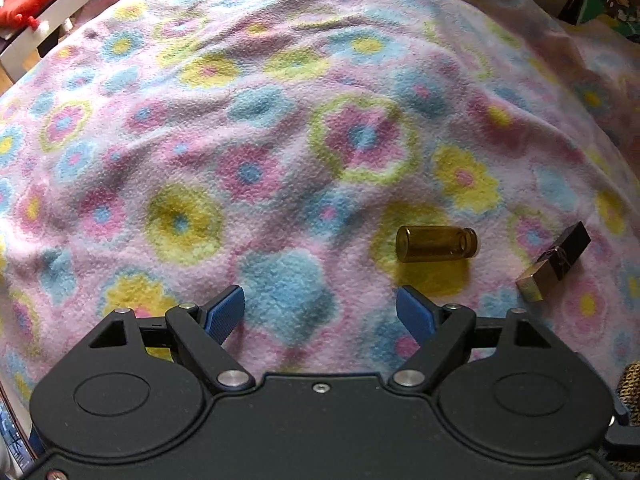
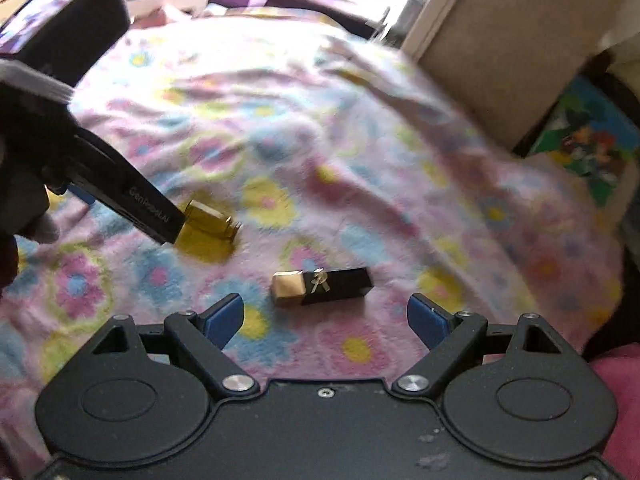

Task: Organize rigid objects
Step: 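Move both tools back from the basket toward the lipstick and amber vial, then close the right tool on the black-and-gold lipstick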

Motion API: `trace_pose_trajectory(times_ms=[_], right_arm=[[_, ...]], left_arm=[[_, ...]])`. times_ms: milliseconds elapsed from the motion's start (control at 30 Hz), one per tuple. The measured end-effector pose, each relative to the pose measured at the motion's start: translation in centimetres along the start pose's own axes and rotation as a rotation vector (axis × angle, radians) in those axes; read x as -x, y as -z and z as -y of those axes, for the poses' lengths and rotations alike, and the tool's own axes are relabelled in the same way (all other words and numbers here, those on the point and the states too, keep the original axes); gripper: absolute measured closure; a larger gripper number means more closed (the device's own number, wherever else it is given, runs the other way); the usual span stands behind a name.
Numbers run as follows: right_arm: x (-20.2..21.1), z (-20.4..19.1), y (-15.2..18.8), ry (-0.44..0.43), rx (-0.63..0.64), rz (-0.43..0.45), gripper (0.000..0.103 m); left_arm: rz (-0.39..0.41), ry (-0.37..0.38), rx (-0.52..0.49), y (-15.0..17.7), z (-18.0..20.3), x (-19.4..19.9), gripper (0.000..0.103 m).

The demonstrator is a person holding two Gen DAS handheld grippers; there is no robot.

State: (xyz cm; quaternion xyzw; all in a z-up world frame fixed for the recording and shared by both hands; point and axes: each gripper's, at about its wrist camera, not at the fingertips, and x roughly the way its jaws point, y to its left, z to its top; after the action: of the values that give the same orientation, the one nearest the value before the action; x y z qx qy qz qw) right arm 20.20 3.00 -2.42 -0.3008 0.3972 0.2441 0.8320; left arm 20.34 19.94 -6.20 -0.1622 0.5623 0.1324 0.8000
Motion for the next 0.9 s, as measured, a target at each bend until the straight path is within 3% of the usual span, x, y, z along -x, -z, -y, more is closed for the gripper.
trace_pose_trajectory(times_ms=[133,333,500,767,900], right_arm=[[-1.6,0.0,-1.1,-0.031,0.056,-0.036,0.014],[-3.1,0.1,-3.0,-0.099,0.091,-0.162,0.015],[-3.9,0.0,-3.7,-0.07,0.238,-0.12,0.014],[-9.3,2.9,-4.3,-0.218,0.11,-0.239,0.017],[-10.9,3.0,-4.1,-0.206,0.107,-0.297,0.018]], left_arm=[[-0.004,0.021,0.022,0.1,-0.2,0.0,0.024],[-0.006,0.046,0.043,0.0,-0.4,-0.1,0.024],[-0.003,0.085,0.072,-0.2,-0.6,0.0,0.017],[0.015,0.102,0.051,-0.4,0.1,-0.1,0.016],[0.015,0.092,0.016,-0.2,0.9,-0.5,0.015]])
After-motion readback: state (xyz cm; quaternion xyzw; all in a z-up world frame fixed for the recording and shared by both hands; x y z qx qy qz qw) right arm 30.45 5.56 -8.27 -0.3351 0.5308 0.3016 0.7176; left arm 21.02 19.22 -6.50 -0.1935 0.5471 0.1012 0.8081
